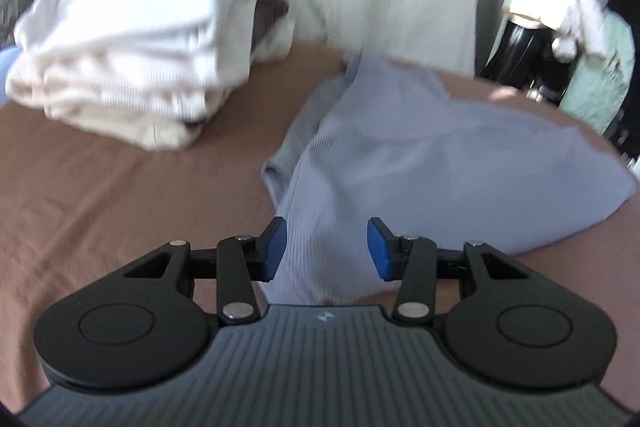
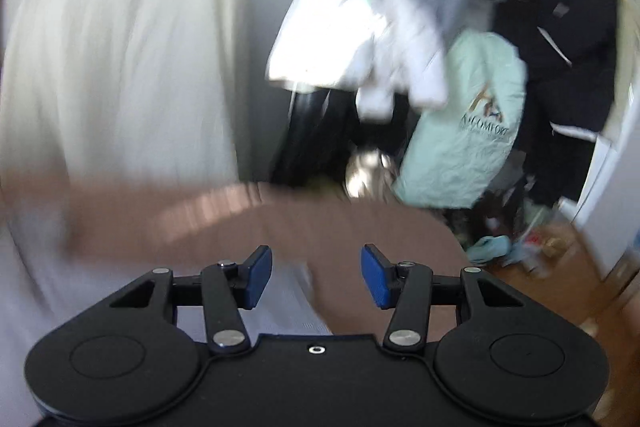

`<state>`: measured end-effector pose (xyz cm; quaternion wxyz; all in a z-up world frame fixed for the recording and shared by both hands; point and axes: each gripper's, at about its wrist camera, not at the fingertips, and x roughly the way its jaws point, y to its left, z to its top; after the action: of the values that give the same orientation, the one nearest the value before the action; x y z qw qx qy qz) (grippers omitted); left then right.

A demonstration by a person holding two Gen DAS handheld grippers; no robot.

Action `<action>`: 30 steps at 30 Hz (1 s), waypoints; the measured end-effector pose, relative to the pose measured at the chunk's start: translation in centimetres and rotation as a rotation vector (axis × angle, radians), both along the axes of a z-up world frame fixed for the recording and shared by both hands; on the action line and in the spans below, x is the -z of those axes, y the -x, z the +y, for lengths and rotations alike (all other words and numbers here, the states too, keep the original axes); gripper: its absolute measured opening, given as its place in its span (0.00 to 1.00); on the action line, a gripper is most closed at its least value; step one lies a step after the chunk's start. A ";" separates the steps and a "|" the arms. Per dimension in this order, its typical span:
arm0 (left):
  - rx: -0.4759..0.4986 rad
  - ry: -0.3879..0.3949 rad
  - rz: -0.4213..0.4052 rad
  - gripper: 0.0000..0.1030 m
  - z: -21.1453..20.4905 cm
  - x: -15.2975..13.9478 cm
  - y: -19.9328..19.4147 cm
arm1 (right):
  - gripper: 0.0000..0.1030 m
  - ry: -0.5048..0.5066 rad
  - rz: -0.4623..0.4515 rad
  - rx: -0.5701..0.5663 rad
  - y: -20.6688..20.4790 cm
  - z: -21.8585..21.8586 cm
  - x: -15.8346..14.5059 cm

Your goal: Fold clothes

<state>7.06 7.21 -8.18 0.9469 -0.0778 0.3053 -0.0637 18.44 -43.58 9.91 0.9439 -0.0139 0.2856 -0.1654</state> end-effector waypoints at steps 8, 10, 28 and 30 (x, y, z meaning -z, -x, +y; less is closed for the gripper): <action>-0.023 0.059 -0.042 0.43 1.3 -1.6 0.7 | 0.53 -0.221 -0.030 0.009 2.2 3.8 -22.8; -0.028 -0.006 -0.048 0.43 0.7 -1.4 0.8 | 0.53 -0.262 -0.036 -0.012 3.4 4.8 -27.6; -0.143 0.115 0.068 0.54 -0.1 0.5 3.8 | 0.85 -0.557 -0.003 -0.335 10.6 -1.3 5.5; -0.187 0.181 0.149 0.54 -0.7 1.2 3.8 | 0.81 -0.663 0.082 -0.276 8.9 -3.9 10.8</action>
<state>3.30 6.50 -9.34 0.9126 -0.1955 0.3591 0.0036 9.57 -47.48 -0.89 0.8981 0.2481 0.3570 0.0660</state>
